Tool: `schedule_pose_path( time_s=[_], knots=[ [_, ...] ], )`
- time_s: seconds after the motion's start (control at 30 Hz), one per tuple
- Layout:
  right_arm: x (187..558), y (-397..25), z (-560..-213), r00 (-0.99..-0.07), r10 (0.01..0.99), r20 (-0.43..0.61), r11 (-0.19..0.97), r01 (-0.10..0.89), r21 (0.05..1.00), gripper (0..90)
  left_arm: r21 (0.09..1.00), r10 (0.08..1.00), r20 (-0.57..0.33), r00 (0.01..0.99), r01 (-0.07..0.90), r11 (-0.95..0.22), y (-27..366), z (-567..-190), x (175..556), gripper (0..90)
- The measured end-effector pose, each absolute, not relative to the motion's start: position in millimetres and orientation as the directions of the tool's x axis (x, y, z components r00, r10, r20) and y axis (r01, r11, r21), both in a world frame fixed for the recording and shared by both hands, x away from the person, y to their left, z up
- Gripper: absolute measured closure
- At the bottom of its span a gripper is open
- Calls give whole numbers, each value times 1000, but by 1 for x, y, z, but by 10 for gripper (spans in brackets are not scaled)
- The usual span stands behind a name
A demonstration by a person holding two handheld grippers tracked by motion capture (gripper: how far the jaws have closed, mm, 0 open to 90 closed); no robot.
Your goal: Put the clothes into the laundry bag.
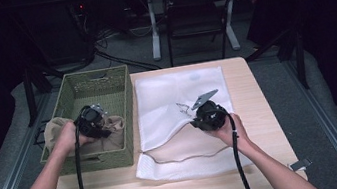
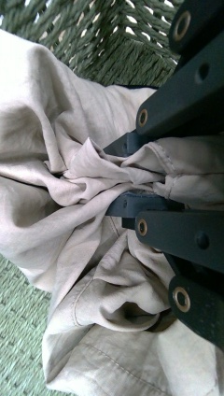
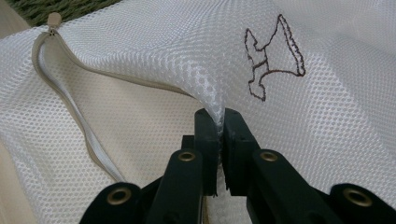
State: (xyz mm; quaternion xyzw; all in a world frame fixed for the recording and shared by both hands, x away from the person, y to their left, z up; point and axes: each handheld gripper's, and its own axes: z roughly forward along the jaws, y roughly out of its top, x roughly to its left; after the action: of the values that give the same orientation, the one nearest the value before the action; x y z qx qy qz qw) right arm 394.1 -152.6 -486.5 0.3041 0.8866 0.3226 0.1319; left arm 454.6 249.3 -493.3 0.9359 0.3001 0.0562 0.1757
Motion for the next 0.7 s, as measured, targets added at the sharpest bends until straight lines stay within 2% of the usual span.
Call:
schedule_pose_path(
  time_s=[0.7],
  knots=[
    [394,-153,-486,-779,627,-35,604,456,654,862,466,591,22,807,514,-720,260,-453,447,786]
  ],
)
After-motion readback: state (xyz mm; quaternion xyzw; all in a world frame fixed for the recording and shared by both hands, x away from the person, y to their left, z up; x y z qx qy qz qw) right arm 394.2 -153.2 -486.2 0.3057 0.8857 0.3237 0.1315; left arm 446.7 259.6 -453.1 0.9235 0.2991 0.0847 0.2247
